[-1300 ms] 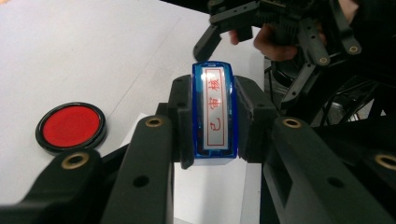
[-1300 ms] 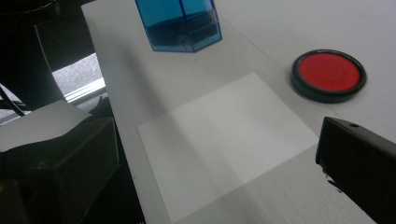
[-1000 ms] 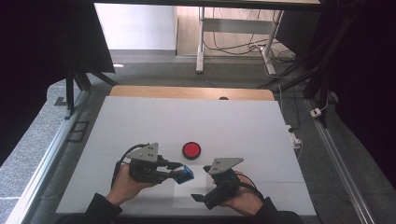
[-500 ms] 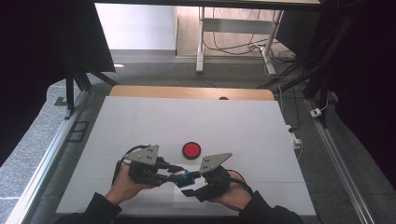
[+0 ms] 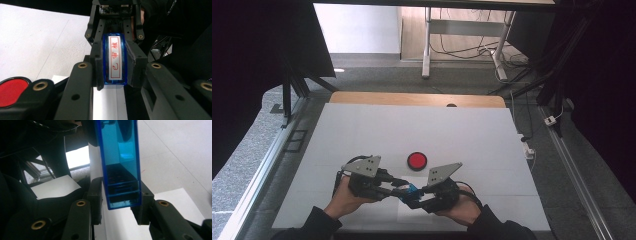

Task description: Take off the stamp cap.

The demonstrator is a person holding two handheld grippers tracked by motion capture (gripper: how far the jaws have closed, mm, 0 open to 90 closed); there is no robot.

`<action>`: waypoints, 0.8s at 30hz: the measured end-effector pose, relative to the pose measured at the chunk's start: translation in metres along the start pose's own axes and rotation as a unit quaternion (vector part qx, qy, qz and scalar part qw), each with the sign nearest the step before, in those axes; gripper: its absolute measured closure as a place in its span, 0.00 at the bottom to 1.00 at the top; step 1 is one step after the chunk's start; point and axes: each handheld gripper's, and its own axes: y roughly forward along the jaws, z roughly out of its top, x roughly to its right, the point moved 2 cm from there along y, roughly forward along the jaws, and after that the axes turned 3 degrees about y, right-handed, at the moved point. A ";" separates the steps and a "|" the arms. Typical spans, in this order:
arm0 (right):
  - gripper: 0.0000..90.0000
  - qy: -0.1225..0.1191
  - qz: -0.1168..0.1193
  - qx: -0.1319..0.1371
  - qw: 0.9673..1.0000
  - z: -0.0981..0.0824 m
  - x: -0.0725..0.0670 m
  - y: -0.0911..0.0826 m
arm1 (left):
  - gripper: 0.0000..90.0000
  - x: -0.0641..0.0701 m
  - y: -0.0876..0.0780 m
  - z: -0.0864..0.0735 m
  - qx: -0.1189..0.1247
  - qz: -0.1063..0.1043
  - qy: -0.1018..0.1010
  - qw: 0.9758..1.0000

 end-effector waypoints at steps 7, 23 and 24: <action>0.76 0.012 0.015 -0.001 1.000 0.000 0.001 -0.001 | 0.79 0.002 -0.001 0.001 -0.001 -0.001 0.013 1.000; 0.77 -0.003 0.012 -0.029 1.000 -0.005 -0.002 -0.001 | 0.79 0.007 -0.001 0.005 -0.006 0.003 0.028 1.000; 0.77 -0.003 0.012 -0.029 1.000 -0.005 -0.002 -0.001 | 0.79 0.007 -0.002 0.006 -0.006 0.007 0.029 1.000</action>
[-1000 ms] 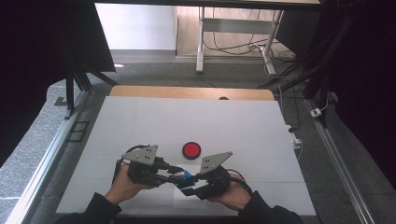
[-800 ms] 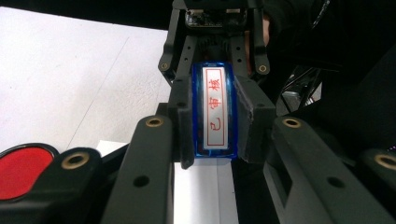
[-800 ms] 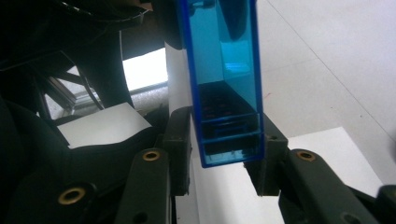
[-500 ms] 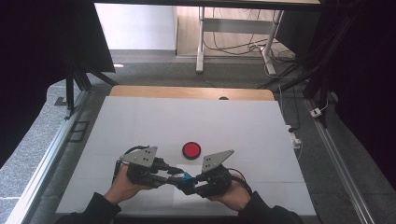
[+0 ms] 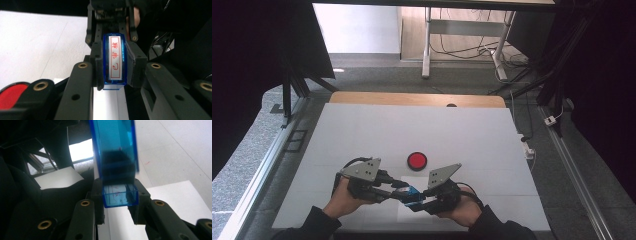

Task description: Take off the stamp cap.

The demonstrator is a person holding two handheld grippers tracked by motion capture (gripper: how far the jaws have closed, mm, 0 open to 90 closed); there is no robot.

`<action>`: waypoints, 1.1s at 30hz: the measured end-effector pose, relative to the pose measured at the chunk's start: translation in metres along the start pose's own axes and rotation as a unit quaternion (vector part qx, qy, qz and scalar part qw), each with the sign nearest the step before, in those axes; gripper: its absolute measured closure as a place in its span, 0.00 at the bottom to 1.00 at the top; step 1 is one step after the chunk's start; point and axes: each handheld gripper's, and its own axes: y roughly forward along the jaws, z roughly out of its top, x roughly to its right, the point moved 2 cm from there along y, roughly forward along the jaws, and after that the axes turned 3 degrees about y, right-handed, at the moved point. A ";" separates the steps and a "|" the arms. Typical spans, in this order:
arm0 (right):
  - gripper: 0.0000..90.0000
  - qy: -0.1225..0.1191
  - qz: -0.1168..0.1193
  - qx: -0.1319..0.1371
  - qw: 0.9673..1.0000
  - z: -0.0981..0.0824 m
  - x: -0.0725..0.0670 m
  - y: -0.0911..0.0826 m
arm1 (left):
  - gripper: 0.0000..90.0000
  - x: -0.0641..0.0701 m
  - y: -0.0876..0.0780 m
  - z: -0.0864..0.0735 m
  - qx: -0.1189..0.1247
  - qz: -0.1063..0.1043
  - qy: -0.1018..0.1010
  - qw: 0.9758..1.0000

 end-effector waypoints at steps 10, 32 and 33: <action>0.77 -0.025 -0.046 -0.003 0.999 -0.004 0.003 -0.006 | 0.79 -0.002 -0.005 -0.002 -0.013 0.035 -0.035 0.999; 0.76 0.050 -0.107 0.032 0.993 -0.015 0.010 -0.043 | 0.78 -0.010 -0.010 -0.012 -0.054 0.107 -0.075 0.990; 0.76 0.049 -0.109 0.034 0.992 -0.016 0.010 -0.045 | 0.78 -0.010 -0.010 -0.012 -0.054 0.110 -0.075 0.990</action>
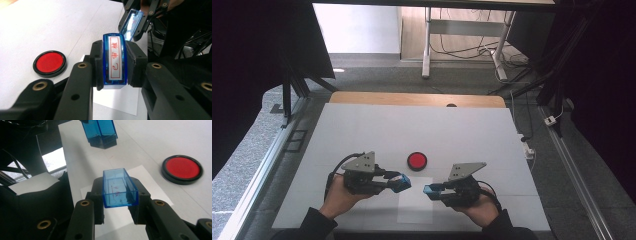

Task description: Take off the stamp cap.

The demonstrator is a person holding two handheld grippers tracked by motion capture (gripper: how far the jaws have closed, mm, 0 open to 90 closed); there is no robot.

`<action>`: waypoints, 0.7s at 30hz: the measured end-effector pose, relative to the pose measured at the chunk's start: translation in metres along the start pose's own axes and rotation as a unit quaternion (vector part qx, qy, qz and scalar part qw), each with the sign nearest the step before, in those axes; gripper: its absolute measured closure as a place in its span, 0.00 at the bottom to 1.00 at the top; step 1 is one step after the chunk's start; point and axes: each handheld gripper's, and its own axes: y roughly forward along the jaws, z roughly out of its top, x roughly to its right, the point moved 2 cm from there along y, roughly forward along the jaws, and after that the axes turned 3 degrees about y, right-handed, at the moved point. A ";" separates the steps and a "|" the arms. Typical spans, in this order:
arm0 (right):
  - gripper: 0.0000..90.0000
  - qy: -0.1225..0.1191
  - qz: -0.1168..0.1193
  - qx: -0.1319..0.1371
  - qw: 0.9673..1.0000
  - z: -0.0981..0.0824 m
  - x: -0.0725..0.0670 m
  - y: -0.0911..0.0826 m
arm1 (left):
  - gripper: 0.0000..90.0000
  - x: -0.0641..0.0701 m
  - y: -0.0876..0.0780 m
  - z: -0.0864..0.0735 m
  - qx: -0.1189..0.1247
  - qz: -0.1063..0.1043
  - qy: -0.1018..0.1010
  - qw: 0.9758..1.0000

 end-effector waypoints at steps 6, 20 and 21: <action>0.76 -0.003 -0.013 0.028 1.000 -0.004 0.001 -0.017 | 0.78 -0.003 -0.004 -0.001 0.000 0.011 -0.009 1.000; 0.76 0.025 -0.088 0.034 0.995 -0.016 0.007 -0.041 | 0.78 -0.005 -0.003 -0.003 -0.013 0.025 -0.021 0.999; 0.76 0.026 -0.095 0.032 0.995 -0.018 0.007 -0.042 | 0.78 -0.005 -0.003 -0.003 -0.014 0.026 -0.022 0.999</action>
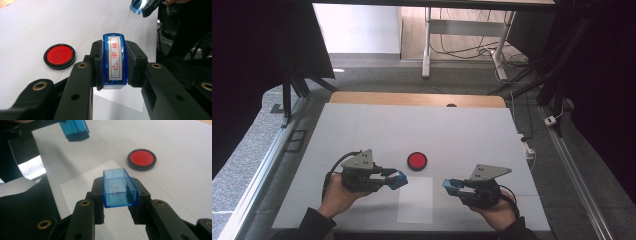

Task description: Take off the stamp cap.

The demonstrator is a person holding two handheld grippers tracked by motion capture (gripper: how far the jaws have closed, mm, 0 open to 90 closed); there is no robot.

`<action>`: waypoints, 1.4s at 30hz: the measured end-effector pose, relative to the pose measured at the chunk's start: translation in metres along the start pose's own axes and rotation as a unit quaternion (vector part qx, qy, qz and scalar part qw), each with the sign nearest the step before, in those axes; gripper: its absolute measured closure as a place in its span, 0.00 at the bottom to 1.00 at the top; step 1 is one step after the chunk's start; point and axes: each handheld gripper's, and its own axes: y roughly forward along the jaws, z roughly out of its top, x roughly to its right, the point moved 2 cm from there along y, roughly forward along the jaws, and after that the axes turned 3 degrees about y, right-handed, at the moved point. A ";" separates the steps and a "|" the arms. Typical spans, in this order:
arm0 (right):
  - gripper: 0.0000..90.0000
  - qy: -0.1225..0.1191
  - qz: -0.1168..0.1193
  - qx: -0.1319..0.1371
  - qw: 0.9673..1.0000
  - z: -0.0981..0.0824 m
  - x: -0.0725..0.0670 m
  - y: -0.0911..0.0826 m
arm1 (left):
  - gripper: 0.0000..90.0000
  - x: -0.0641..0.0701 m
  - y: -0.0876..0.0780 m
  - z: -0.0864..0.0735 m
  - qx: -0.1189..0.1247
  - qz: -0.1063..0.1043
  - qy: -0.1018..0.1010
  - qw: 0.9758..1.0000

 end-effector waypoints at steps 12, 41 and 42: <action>0.76 0.020 -0.055 0.018 0.998 -0.019 0.012 -0.031 | 0.78 -0.002 -0.001 0.000 0.000 0.007 -0.006 1.000; 0.76 0.100 -0.131 0.000 0.986 -0.060 0.028 -0.069 | 0.78 -0.017 0.002 0.011 -0.003 0.023 -0.038 0.999; 0.76 0.099 -0.130 0.000 0.987 -0.060 0.027 -0.069 | 0.78 -0.018 0.002 0.011 -0.006 0.025 -0.040 0.999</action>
